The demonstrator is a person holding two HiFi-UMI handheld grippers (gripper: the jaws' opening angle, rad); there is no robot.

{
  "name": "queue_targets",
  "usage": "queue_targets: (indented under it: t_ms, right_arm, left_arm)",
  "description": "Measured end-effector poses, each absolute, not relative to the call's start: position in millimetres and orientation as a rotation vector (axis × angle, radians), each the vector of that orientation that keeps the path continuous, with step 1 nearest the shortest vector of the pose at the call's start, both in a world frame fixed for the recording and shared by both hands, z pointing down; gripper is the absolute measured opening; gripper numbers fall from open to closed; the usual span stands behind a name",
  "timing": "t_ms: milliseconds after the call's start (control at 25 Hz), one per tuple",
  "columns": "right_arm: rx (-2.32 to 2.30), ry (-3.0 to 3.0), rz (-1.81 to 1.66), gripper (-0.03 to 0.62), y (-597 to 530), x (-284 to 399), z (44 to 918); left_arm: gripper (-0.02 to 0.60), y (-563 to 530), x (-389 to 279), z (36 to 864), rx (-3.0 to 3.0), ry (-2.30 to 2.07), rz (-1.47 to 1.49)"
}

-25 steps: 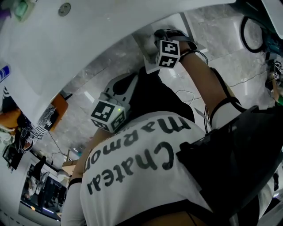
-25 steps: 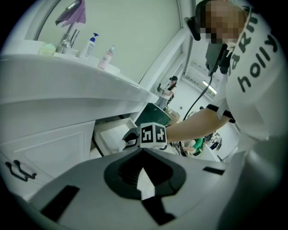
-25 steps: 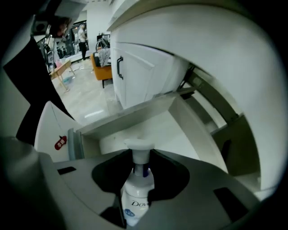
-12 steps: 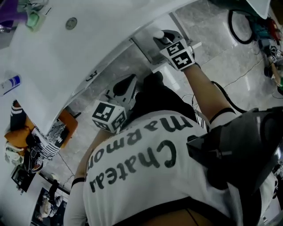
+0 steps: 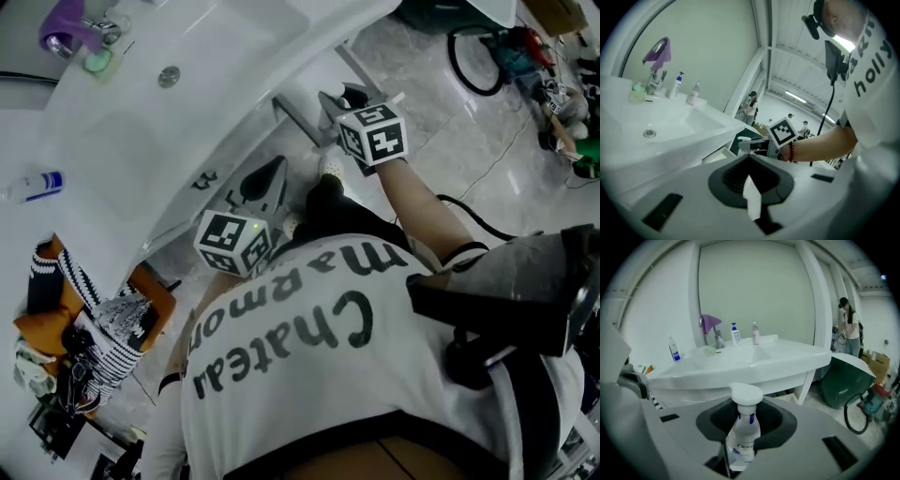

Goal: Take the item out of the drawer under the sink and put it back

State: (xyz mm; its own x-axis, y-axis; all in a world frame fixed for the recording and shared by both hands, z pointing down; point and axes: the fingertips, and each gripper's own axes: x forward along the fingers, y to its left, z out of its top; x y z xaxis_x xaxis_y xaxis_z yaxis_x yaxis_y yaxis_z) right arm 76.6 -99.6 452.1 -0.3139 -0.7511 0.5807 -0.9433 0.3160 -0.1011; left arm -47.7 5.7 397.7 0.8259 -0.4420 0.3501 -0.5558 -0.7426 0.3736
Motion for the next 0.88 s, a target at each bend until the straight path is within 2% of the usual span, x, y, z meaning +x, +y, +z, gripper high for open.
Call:
queue_targets:
  t_ms: [480, 880]
  right_arm:
    - [1.598, -2.309, 0.489, 0.118, -44.9, 40.5, 340.9]
    - [1.650, -2.455, 0.283, 0.118, -53.4, 36.1, 237.5]
  left_arm:
    - [0.005, -10.7, -72.9, 315.3, 2.616, -0.835, 0.174]
    - [0.005, -28.6, -72.8, 275.9, 2.643, -0.868, 0.058]
